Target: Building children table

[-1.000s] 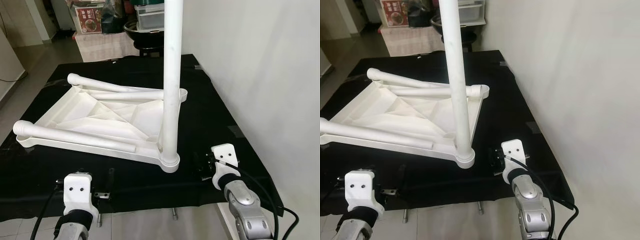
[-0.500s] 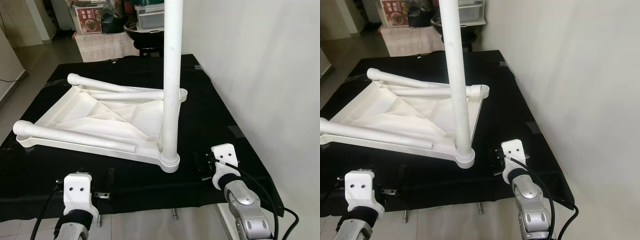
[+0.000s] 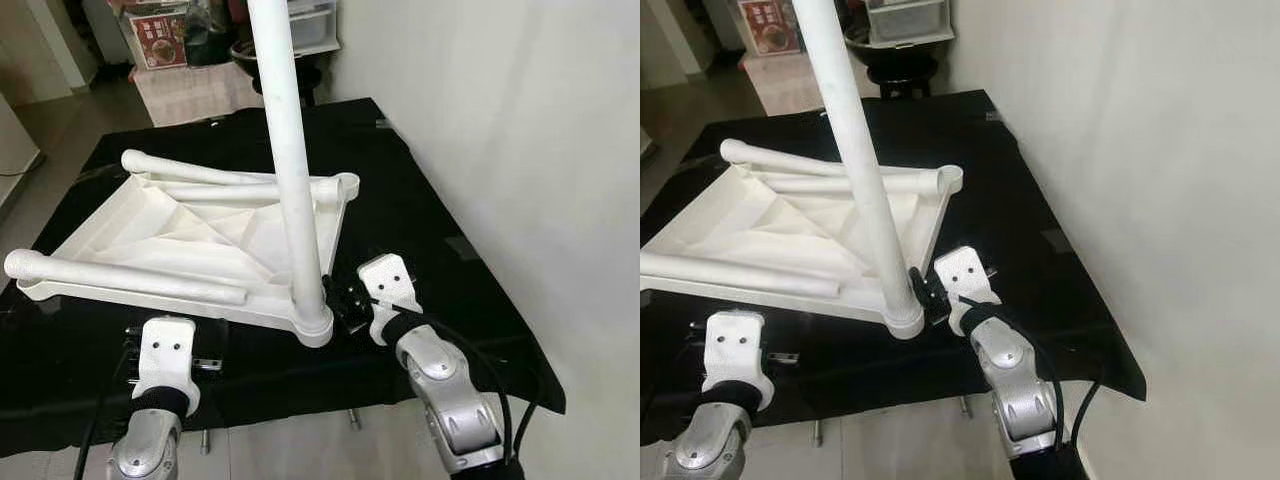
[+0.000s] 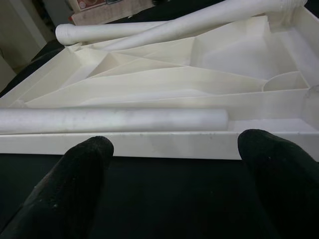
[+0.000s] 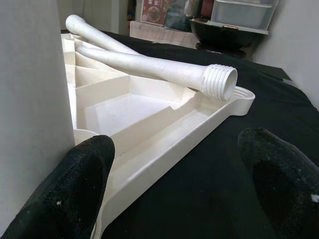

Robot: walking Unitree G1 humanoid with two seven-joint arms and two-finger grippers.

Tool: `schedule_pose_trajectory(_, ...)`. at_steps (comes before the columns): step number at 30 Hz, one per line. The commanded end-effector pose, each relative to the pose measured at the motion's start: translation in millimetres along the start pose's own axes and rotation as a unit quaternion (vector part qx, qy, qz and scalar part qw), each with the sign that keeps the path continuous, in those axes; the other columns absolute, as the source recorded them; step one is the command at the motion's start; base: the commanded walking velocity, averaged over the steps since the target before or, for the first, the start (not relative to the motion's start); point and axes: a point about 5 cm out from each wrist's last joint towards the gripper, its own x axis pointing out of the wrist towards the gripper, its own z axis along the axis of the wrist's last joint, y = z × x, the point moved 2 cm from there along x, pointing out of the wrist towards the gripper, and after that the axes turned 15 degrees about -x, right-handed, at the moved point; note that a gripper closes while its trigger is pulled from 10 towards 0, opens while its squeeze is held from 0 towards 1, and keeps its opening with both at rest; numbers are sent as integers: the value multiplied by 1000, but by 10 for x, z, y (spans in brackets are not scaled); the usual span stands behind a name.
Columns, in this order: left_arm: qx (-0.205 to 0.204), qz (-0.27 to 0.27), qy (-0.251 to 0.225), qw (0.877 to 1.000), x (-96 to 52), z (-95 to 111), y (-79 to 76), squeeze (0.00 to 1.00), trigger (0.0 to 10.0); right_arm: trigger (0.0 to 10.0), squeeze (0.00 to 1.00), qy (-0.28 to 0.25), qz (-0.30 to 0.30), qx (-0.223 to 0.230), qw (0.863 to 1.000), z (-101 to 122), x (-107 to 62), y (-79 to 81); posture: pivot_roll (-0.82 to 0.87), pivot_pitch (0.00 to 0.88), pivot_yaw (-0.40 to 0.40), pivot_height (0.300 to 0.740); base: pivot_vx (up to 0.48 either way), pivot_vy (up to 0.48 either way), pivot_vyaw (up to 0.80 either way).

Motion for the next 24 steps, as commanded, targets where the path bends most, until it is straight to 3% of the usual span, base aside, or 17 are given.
schedule_pose_trajectory(1, 8, 5, 10, 1000, -6, -26, 27, 0, 10000, 10000, 0, -1, 14, 13, 1000, -7, -21, 22, -149, 64, 68, 740, 0, 0, 0)
schedule_pose_trajectory(4, 7, 3, 11, 1000, -5, -27, 24, 0, 10000, 10000, 0, -2, 22, 19, 1000, -14, -25, 13, -149, 64, 68, 740, 0, 0, 0)
schedule_pose_trajectory(7, -8, -21, 19, 1000, 6, -15, -28, 0, 10000, 10000, 0, -3, 73, 3, 997, -83, -67, -104, -155, 61, 72, 740, 0, 0, 0)
schedule_pose_trajectory(9, -20, -87, 23, 996, -12, 20, -153, 0, 10000, 10000, 0, -3, 146, -32, 989, -146, -155, -281, -158, 64, 69, 740, 0, 0, 0)
schedule_pose_trajectory(10, -20, -87, 23, 996, -12, 20, -153, 0, 10000, 10000, 0, -3, 146, -32, 989, -146, -155, -281, -158, 64, 69, 740, 0, 0, 0)
schedule_pose_trajectory(14, 0, -186, 21, 982, -119, 60, -296, 0, 10000, 10000, 0, -3, 243, -43, 969, -170, -282, -381, -156, 71, 69, 740, 0, 0, 0)
schedule_pose_trajectory(15, 0, -186, 21, 982, -119, 60, -296, 0, 10000, 10000, 0, -3, 243, -43, 969, -170, -282, -381, -156, 71, 69, 740, 0, 0, 0)
schedule_pose_trajectory(17, 14, -238, 28, 971, -230, 47, -363, 0, 10000, 10000, 0, -22, 299, -46, 953, -92, -339, -326, -146, 79, 68, 740, 0, 0, 0)
schedule_pose_trajectory(18, 14, -238, 28, 971, -230, 47, -363, 0, 10000, 10000, 0, -22, 299, -46, 953, -92, -339, -326, -146, 79, 68, 740, 0, 0, 0)
schedule_pose_trajectory(20, 3, -281, 44, 959, -359, 20, -427, 0, 10000, 10000, 0, -54, 312, -32, 948, 74, -271, -236, -141, 83, 68, 740, 0, 0, 0)
schedule_pose_trajectory(24, -1, -298, 49, 953, -426, 10, -448, 0, 10000, 10000, 0, -80, 312, -12, 947, 216, -194, -147, -136, 86, 69, 740, 0, 0, 0)
